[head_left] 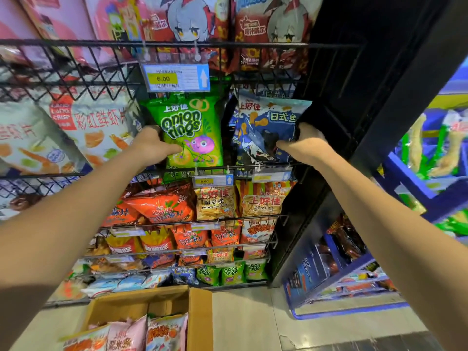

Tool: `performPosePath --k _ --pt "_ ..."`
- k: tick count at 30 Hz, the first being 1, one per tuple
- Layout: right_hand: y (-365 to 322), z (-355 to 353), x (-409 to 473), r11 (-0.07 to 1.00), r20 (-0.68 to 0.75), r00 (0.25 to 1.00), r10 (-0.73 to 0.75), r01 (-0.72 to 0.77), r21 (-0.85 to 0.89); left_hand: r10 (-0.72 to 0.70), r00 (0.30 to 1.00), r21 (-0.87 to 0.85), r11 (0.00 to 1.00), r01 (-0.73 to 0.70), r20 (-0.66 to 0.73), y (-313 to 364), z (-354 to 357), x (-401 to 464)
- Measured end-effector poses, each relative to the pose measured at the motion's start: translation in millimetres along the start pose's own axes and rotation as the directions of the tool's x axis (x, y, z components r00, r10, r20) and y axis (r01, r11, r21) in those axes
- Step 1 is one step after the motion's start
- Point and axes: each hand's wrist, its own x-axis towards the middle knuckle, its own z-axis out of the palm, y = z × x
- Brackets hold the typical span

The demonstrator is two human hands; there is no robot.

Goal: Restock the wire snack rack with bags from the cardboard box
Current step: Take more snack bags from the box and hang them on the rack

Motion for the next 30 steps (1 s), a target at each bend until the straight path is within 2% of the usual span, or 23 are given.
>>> performPosePath --k 3,7,11,15,18,22,30 --pt "0 -10 -14 0.998 -0.097 0.995 -0.022 0.016 -0.057 0.035 0.998 0.060 0.998 -0.032 -0.046 1 -6 -12" --pt "-6 -26 -42 0.983 -0.216 0.962 -0.169 0.149 -0.107 0.142 0.986 0.246 0.962 -0.117 -0.088 10 -20 -41" --pt "-16 -35 -67 0.954 -0.221 0.946 -0.239 0.186 -0.234 0.281 0.955 0.411 0.885 -0.219 -0.097 17 -27 -73" --pt "-27 -35 -87 0.913 -0.187 0.938 -0.293 0.216 -0.347 0.353 0.931 0.563 0.790 -0.242 -0.094 13 -33 -99" --pt "-36 -22 -102 0.879 -0.201 0.914 -0.352 0.249 -0.407 0.336 0.936 0.634 0.747 -0.200 -0.101 5 -34 -119" --pt "-50 9 -128 0.869 -0.181 0.903 -0.389 0.295 -0.397 0.301 0.951 0.664 0.724 -0.186 -0.063 -22 -37 -140" --pt "-118 96 -189 0.869 -0.012 0.935 -0.355 0.325 -0.373 0.187 0.982 0.688 0.709 -0.152 0.024 -131 -84 -172"
